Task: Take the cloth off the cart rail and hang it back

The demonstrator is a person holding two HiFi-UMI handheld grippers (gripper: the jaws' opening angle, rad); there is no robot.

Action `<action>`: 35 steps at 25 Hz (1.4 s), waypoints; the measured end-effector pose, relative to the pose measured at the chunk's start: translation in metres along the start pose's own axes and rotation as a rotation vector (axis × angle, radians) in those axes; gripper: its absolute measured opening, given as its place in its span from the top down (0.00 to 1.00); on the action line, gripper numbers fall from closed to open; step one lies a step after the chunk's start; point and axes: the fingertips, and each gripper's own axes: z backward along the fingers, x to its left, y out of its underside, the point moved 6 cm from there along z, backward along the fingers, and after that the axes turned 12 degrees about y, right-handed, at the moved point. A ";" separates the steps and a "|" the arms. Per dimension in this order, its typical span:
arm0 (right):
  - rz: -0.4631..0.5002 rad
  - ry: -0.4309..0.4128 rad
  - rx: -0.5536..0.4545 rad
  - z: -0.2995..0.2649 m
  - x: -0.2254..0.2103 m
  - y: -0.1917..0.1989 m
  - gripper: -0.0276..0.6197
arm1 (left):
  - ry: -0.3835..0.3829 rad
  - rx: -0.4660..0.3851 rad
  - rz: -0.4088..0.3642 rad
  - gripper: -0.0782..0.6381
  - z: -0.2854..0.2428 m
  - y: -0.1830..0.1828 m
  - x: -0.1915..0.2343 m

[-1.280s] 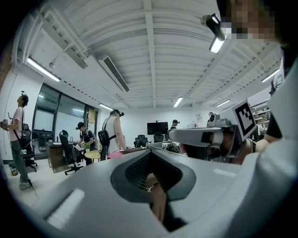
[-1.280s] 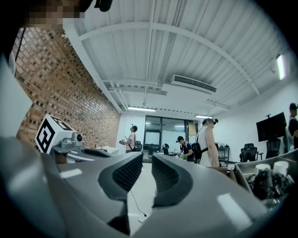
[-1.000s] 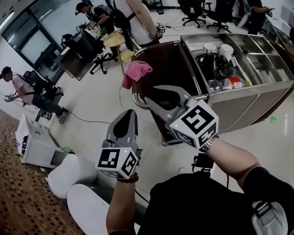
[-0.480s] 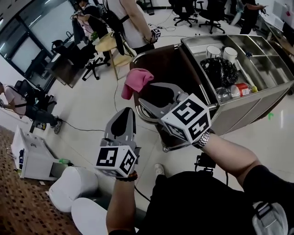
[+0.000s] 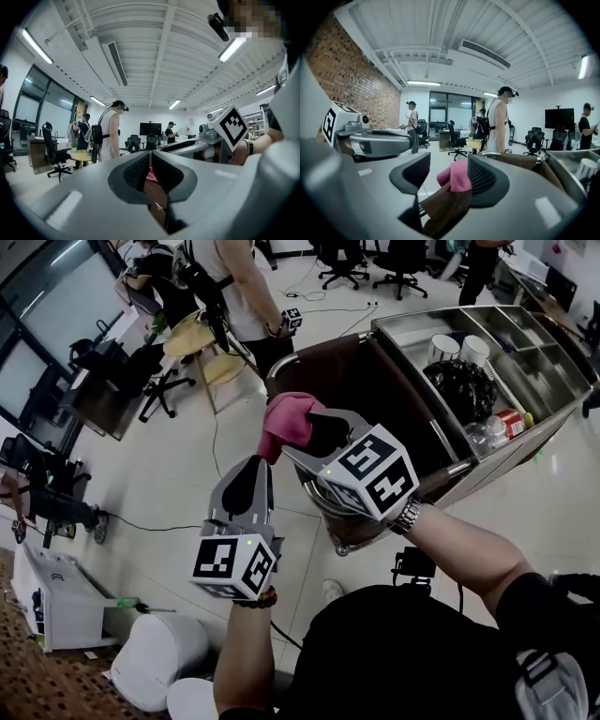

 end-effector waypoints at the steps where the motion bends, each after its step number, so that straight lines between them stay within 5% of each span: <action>1: 0.001 0.008 0.021 -0.010 0.000 0.001 0.58 | 0.010 0.001 0.003 0.88 -0.001 0.000 0.008; 17: 0.021 0.095 0.276 -0.099 0.014 0.034 0.53 | 0.141 0.022 0.062 0.88 -0.003 0.010 0.087; 25: 0.013 0.112 0.271 -0.101 0.009 0.038 0.91 | 0.149 0.022 0.080 0.88 -0.005 0.016 0.093; 35: 0.009 0.108 0.131 -0.050 -0.001 0.005 0.92 | 0.126 0.009 0.058 0.89 -0.011 0.005 0.059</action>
